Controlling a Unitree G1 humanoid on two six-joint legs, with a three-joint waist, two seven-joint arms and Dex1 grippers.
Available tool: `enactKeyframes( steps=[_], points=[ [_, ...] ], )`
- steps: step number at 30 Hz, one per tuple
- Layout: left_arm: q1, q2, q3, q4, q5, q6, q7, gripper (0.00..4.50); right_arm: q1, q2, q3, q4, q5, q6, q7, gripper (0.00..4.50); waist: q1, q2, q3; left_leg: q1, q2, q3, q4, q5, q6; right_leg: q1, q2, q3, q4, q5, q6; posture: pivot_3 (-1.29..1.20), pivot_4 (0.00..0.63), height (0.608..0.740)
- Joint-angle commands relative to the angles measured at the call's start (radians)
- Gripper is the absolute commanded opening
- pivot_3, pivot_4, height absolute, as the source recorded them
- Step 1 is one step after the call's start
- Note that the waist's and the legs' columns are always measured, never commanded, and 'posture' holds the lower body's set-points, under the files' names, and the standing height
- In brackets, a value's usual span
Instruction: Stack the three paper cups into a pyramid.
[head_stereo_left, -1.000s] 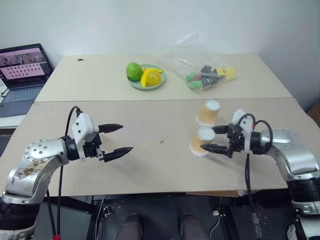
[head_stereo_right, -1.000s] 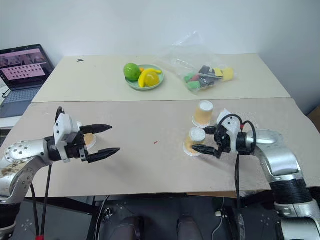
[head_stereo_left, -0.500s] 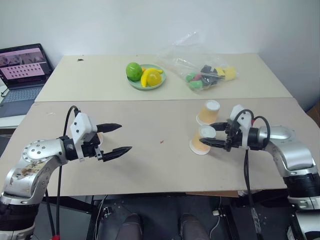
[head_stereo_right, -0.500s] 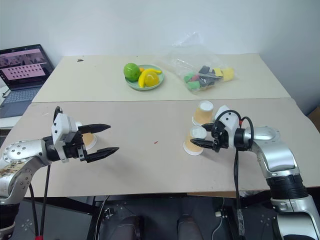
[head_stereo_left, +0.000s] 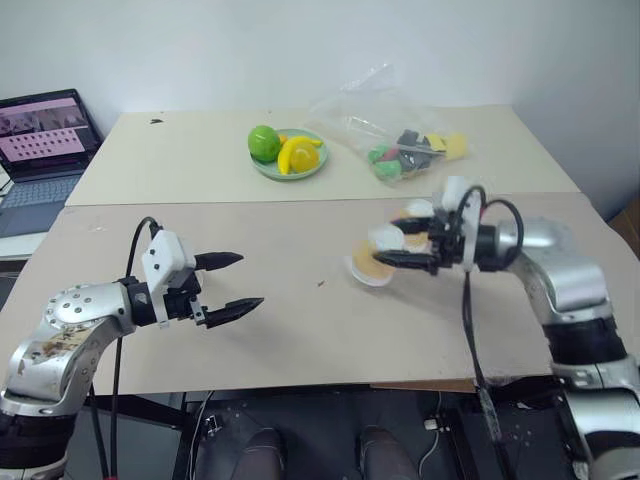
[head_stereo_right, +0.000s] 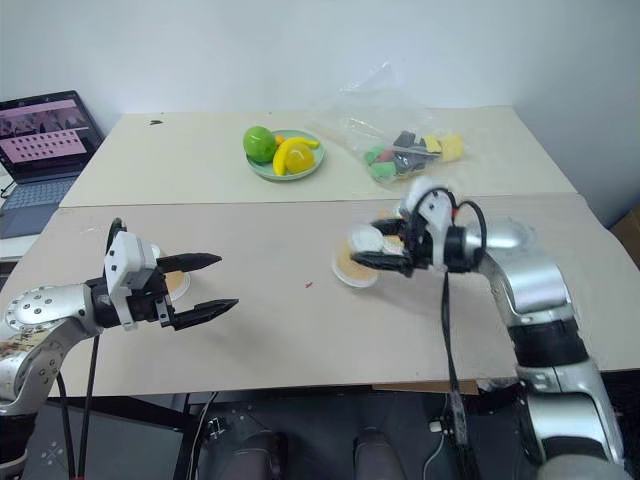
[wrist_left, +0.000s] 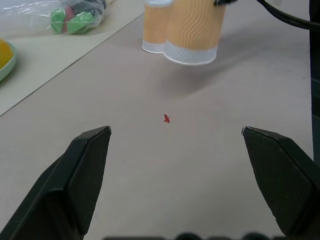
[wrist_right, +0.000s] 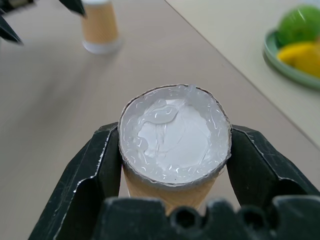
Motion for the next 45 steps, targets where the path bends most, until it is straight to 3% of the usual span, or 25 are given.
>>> enactKeyframes(
  steps=[1,11,22,24,26,29,36,42,45],
  points=[
    [0.000,0.013,0.038,-0.039,-0.013,0.003,0.008,4.50,-0.122,0.061,0.076,0.139,-0.054,-0.098,0.070,2.75,0.001,0.000,0.000,0.000,0.000,0.000,0.000,0.000,0.000,0.000,0.000,0.000,0.000,0.000,0.000,0.00,0.150,0.740],
    [0.053,0.002,0.073,-0.102,-0.032,0.034,0.057,4.50,-0.371,0.351,0.224,0.672,-0.226,-0.374,0.189,2.75,0.001,-0.001,0.001,-0.001,0.000,0.000,0.000,0.000,0.000,-0.002,-0.001,0.000,0.001,0.000,0.000,0.00,0.150,0.740],
    [0.087,-0.011,0.082,-0.133,-0.035,0.040,0.088,4.50,-0.476,0.474,0.206,0.909,-0.304,-0.509,0.204,2.75,-0.010,-0.001,0.001,0.000,0.000,-0.001,-0.001,0.000,-0.001,-0.002,0.000,-0.001,0.002,0.000,0.000,0.00,0.150,0.740],
    [0.088,-0.011,0.081,-0.133,-0.035,0.038,0.089,4.50,-0.480,0.479,0.197,0.923,-0.307,-0.513,0.201,3.75,-0.011,-0.001,0.001,0.000,0.000,-0.001,-0.001,0.000,-0.001,-0.002,0.000,-0.001,0.002,0.000,0.000,0.00,0.150,0.740],
    [0.087,-0.011,0.080,-0.131,-0.034,0.035,0.089,4.50,-0.481,0.482,0.188,0.933,-0.311,-0.517,0.198,4.29,-0.012,-0.001,0.001,0.000,0.000,-0.001,-0.001,0.000,-0.001,-0.002,0.000,-0.001,0.002,0.000,0.000,0.00,0.150,0.740],
    [0.083,-0.012,0.075,-0.125,-0.032,0.031,0.085,4.50,-0.478,0.480,0.173,0.934,-0.321,-0.537,0.168,4.46,-0.018,-0.001,0.001,0.001,0.000,-0.001,-0.001,0.000,-0.001,-0.002,0.000,-0.001,0.003,0.000,0.000,0.00,0.150,0.740],
    [0.060,-0.019,0.056,-0.107,-0.022,0.022,0.079,4.50,-0.414,0.391,0.124,0.773,-0.291,-0.481,0.190,4.46,-0.019,-0.001,0.001,0.000,0.000,-0.001,-0.001,0.000,-0.001,-0.003,0.000,-0.001,0.003,0.000,-0.001,0.00,0.150,0.740],
    [0.042,-0.027,0.042,-0.083,-0.009,0.008,0.069,4.50,-0.197,0.219,0.065,0.314,-0.218,-0.245,0.193,4.46,-0.002,-0.001,0.001,0.000,0.000,-0.001,-0.001,0.000,-0.001,-0.002,-0.001,-0.001,0.002,0.000,0.000,0.00,0.150,0.740],
    [0.038,-0.031,0.036,-0.080,-0.004,0.002,0.066,4.50,-0.066,0.133,0.008,0.078,-0.185,-0.090,0.120,4.46,0.001,-0.001,0.001,-0.001,0.000,-0.001,-0.001,0.000,-0.001,-0.003,-0.001,-0.001,0.002,0.000,0.000,0.00,0.150,0.740]
  ],
)
